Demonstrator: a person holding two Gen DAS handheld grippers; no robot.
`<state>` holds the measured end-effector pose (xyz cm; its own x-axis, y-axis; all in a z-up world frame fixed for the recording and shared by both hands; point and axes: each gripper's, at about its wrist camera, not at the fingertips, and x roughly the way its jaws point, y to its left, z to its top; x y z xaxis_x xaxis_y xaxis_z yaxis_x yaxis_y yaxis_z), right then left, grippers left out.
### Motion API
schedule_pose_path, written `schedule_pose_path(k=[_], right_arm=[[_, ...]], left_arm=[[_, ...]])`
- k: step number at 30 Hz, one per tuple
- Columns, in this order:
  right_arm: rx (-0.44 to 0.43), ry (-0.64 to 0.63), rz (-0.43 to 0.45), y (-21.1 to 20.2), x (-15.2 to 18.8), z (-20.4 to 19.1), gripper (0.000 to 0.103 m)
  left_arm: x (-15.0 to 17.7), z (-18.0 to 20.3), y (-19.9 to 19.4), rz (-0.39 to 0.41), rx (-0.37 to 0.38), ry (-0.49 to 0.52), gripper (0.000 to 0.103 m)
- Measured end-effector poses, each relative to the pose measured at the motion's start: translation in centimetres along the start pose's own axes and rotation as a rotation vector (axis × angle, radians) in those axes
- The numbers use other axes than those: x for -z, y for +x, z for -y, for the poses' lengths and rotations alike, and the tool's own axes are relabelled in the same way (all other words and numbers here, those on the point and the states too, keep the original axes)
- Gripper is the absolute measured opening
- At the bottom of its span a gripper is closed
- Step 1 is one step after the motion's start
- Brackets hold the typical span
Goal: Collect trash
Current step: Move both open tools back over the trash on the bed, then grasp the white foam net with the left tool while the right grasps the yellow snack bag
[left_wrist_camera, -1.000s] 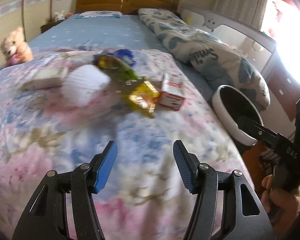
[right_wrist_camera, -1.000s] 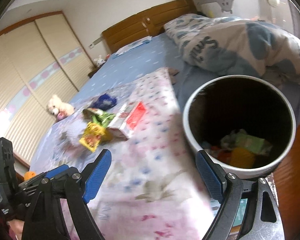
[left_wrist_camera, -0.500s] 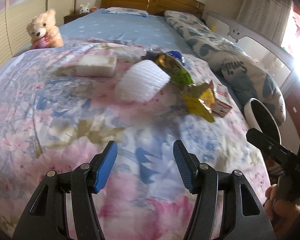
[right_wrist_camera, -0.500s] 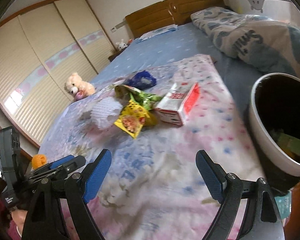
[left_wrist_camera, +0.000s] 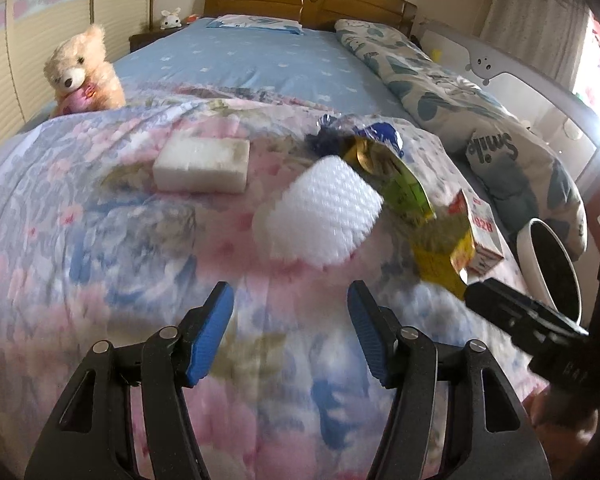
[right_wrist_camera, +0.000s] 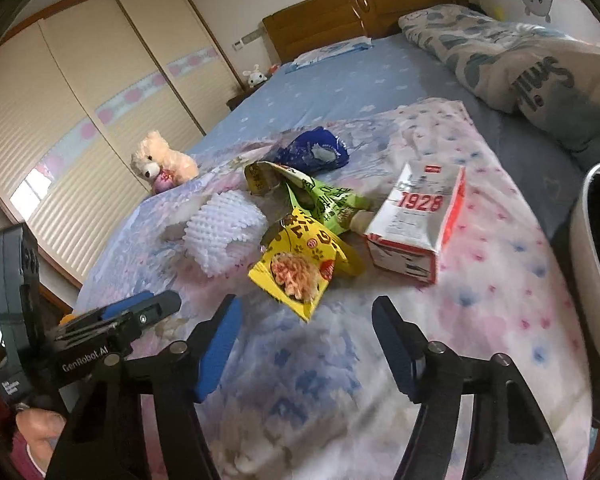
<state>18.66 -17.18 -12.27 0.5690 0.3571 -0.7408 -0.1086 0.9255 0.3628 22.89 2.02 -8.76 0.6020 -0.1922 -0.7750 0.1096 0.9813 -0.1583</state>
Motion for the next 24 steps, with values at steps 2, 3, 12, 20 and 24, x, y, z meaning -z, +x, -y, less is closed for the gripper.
schedule_pose_path(k=[2,3,12,20,24], right_arm=[[-0.002,0.002,-0.007,0.7,-0.3,0.0,0.068],[-0.004,0.005,-0.011,1.0,-0.4,0.0,0.066],[-0.044,0.033,-0.035,2.6,-1.0,0.5,0.037],[-0.07,0.035,-0.042,1.9,-0.4,0.7,0.006],[-0.07,0.012,-0.033,0.8,0.0,0.3,0.006]], left_arm=[[-0.7,0.1,0.6,0.006,-0.002,0.011,0.063],[-1.1,0.2,0.9,0.013,-0.007,0.02,0.064],[-2.5,1.1,3.5,-0.018,0.035,0.058,0.023],[-1.7,1.0,2.7,-0.014,0.071,0.043,0.001],[-0.7,1.0,1.4,0.0,0.081,0.04,0.001]])
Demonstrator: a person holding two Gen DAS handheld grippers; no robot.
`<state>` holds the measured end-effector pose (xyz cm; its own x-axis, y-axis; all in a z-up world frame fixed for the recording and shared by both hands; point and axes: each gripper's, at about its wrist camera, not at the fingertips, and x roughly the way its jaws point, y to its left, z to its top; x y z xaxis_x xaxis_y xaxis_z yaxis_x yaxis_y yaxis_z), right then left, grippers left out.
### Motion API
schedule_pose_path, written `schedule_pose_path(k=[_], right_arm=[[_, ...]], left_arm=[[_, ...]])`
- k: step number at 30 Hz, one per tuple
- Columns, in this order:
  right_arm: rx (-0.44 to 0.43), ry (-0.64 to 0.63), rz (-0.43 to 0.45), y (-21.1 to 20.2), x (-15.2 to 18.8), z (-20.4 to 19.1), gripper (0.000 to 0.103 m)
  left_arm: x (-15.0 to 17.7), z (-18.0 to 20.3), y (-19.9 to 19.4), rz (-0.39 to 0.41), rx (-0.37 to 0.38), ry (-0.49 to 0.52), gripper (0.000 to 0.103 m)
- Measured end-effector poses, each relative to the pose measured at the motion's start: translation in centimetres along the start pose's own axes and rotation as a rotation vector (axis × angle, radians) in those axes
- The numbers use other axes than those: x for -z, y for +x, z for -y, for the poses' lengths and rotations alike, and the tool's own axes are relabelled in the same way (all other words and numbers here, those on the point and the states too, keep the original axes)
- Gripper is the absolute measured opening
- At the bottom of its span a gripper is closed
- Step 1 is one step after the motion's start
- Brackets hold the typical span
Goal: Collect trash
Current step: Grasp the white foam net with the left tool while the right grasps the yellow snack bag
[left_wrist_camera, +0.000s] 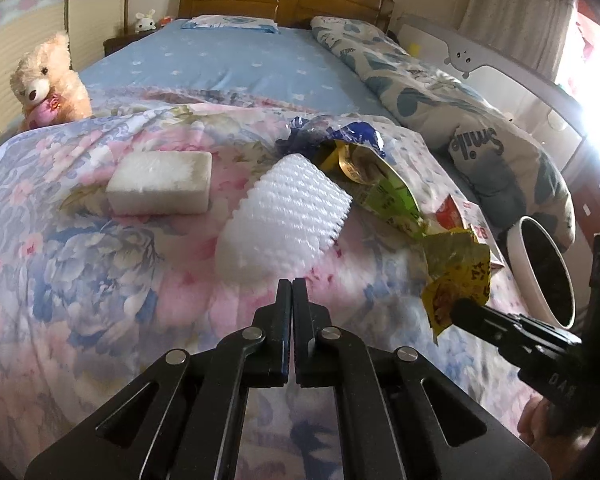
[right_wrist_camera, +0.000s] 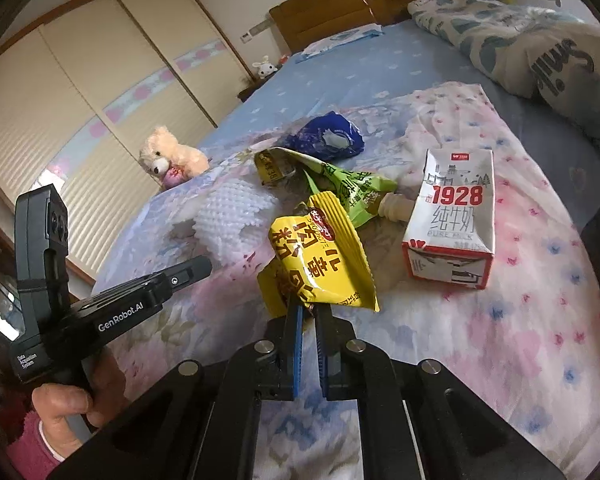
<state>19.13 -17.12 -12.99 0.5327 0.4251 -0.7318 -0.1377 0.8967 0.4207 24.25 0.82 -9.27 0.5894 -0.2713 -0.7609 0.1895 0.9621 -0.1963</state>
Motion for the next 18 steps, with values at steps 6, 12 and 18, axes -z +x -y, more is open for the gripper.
schedule_pose_path(k=[6,12,18], right_arm=[[-0.002,-0.031,0.014,-1.6,0.6,-0.7,0.006],[0.019,-0.008,0.015,-2.5,1.1,0.1,0.006],[0.036,0.015,0.006,-3.0,1.8,0.9,0.006]], left_arm=[[-0.4,-1.1,0.2,-0.032,0.016,-0.071,0.022],[-1.9,-1.4,1.6,-0.023,0.007,-0.145,0.069],[-3.2,0.1,4.5,-0.042,-0.056,-0.072,0.018]])
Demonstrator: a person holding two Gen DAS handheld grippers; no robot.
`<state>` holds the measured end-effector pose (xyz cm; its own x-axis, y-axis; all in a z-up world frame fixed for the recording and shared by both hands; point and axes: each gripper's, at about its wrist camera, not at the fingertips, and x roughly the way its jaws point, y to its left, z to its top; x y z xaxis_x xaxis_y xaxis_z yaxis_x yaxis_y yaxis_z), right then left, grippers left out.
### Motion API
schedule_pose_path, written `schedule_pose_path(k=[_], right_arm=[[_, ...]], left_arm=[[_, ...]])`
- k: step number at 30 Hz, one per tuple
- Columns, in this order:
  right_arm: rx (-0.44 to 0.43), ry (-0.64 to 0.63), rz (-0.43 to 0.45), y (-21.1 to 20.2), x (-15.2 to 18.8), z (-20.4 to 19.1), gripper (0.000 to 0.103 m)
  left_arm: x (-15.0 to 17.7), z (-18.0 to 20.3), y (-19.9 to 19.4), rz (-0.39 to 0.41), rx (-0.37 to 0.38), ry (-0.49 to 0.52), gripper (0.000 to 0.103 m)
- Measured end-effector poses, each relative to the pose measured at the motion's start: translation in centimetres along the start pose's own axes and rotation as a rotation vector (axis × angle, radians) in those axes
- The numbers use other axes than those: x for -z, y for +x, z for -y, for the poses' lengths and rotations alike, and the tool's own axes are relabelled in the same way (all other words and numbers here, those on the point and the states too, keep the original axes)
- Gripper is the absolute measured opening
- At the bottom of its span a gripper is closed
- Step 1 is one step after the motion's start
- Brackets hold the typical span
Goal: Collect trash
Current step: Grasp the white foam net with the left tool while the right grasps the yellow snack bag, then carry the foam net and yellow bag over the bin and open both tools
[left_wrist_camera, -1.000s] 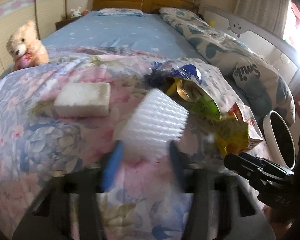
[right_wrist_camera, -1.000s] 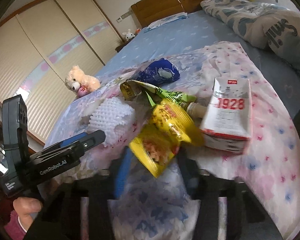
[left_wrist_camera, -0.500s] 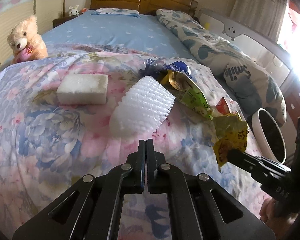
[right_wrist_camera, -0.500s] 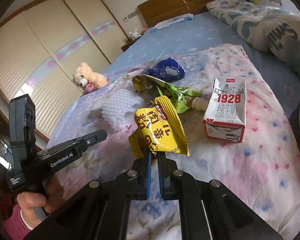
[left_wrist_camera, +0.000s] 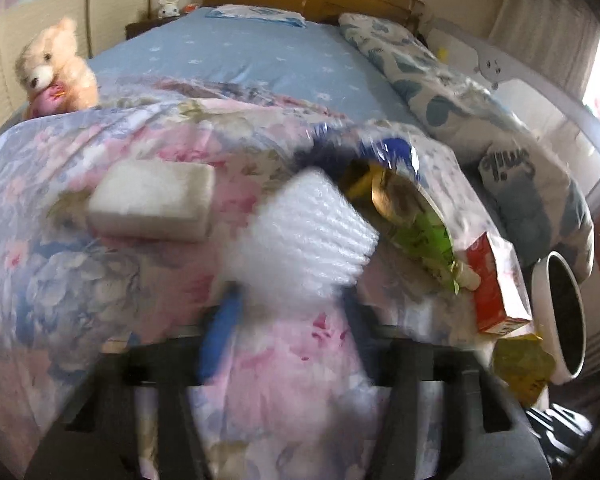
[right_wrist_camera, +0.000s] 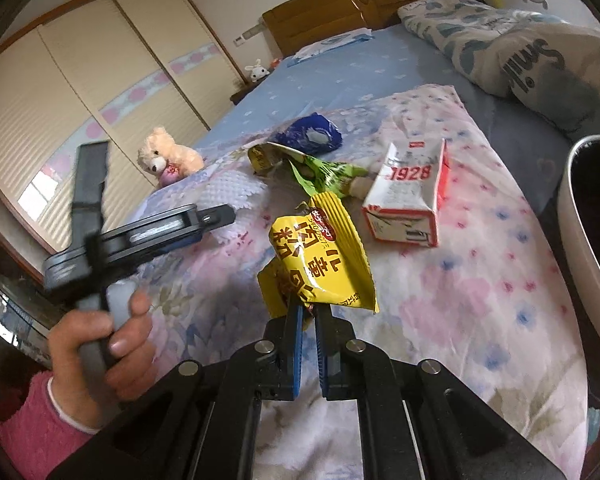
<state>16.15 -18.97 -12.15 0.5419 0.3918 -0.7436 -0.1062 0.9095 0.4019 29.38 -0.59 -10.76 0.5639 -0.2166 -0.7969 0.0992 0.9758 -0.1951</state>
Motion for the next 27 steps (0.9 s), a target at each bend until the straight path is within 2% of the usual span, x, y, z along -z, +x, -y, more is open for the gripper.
schedule_pose_path(k=[1,5,13,27], right_arm=[[0.002,0.001,0.0,-0.1,0.1,0.1,0.006],[0.004,0.009,0.01,-0.9,0.4,0.5,0.006],[0.003,0.023,0.04,-2.9,0.8,1.4,0.006],[0.065,0.092,0.109,-7.9,1.9,5.8,0.006]], left_arm=[[0.1,0.0,0.4,-0.016,0.003,-0.001,0.017],[0.9,-0.1,-0.6,0.007,0.002,0.007,0.012],[3.8,0.5,-4.5,0.035,0.048,0.01,0.011],[7.5,8.6,-7.3,0.017,0.164,0.144,0.011]])
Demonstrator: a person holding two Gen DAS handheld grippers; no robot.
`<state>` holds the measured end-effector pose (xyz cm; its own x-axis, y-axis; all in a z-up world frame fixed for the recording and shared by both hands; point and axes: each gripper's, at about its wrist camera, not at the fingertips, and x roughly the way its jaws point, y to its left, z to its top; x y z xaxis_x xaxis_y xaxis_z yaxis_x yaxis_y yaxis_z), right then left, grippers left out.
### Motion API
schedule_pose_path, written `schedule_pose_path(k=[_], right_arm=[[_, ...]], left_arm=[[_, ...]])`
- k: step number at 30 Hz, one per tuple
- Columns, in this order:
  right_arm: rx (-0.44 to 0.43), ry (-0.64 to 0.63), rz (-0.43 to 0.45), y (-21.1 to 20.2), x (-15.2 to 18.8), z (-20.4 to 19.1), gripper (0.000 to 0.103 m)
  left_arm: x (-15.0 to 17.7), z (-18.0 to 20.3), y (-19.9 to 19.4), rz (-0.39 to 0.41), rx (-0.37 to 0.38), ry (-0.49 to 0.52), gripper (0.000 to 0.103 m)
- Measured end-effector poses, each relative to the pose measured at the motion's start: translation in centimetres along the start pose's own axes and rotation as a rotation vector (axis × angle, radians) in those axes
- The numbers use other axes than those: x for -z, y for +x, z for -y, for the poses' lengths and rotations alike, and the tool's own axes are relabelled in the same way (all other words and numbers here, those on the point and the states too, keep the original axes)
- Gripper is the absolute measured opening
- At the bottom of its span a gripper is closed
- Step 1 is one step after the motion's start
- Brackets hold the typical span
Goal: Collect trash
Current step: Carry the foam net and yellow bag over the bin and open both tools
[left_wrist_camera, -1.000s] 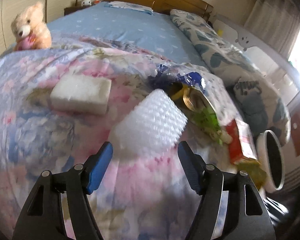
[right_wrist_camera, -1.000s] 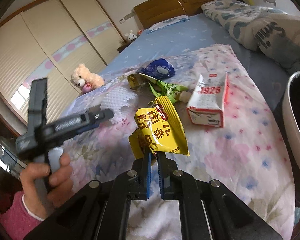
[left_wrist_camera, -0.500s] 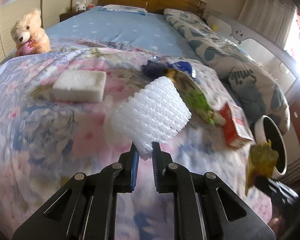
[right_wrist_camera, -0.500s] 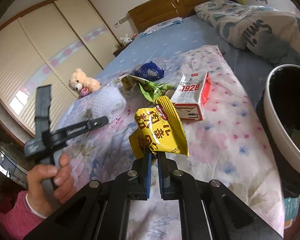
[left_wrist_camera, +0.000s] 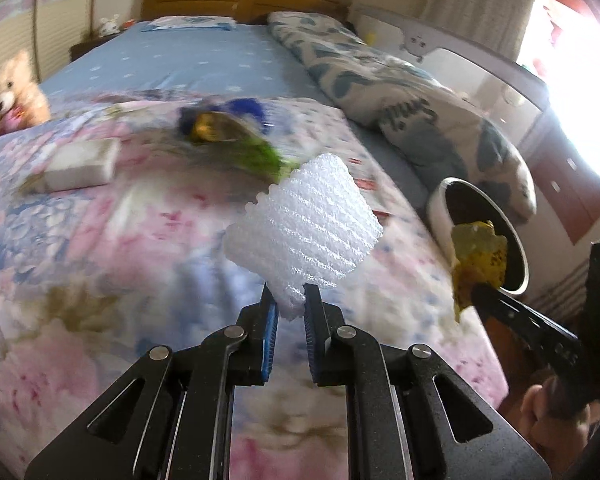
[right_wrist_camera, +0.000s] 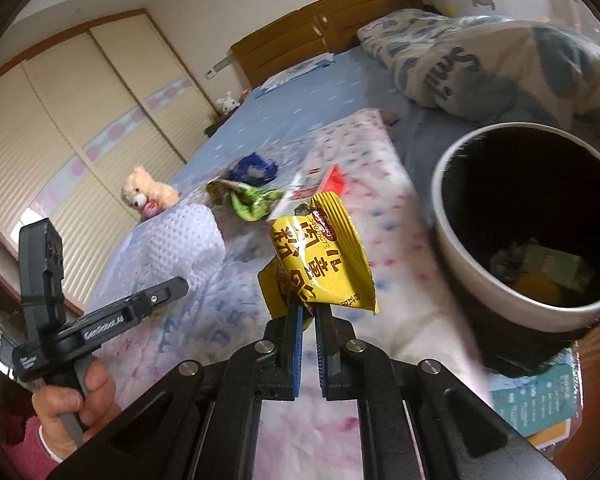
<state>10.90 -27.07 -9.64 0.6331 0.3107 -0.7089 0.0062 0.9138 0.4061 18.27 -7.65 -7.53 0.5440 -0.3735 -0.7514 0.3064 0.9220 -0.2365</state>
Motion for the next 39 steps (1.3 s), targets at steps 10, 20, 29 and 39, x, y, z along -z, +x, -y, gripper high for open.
schedule_pose_path(k=[10,20,29,39], right_arm=[[0.072,0.066,0.057,-3.9,0.0,4.4,0.006],[0.126,0.106,0.102,-6.3,-0.8,8.1,0.006],[0.151,0.123,0.119,-6.9,-1.8,10.3,0.006],[0.169,0.138,0.125,-6.9,-2.8,12.1,0.006]], left_arm=[[-0.2,7.7,1.0,-0.021,0.082,0.136,0.011],[-0.8,12.6,2.3,-0.037,0.107,0.225,0.011],[-1.2,15.4,3.9,-0.057,0.107,0.27,0.011],[-1.9,17.6,5.3,-0.071,0.11,0.304,0.011]])
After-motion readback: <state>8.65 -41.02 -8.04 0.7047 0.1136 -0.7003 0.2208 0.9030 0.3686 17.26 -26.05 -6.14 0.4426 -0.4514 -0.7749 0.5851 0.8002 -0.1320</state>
